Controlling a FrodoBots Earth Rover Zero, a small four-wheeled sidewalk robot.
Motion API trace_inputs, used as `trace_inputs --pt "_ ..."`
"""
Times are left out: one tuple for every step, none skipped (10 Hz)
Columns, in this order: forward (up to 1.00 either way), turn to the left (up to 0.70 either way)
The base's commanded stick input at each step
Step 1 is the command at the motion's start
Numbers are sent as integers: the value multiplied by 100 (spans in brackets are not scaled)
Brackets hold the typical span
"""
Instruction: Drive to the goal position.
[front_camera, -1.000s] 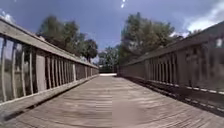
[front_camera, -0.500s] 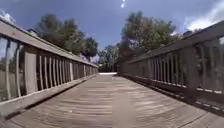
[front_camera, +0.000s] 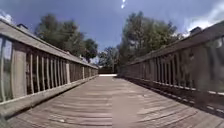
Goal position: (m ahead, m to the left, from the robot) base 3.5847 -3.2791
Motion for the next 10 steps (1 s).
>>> trace_inputs --pt "50 0" --pt "50 0" --pt "50 0" --pt "50 0" --pt "50 0" --pt "50 6" --pt "50 31" --pt "50 40" --pt "50 15" --pt "50 0"
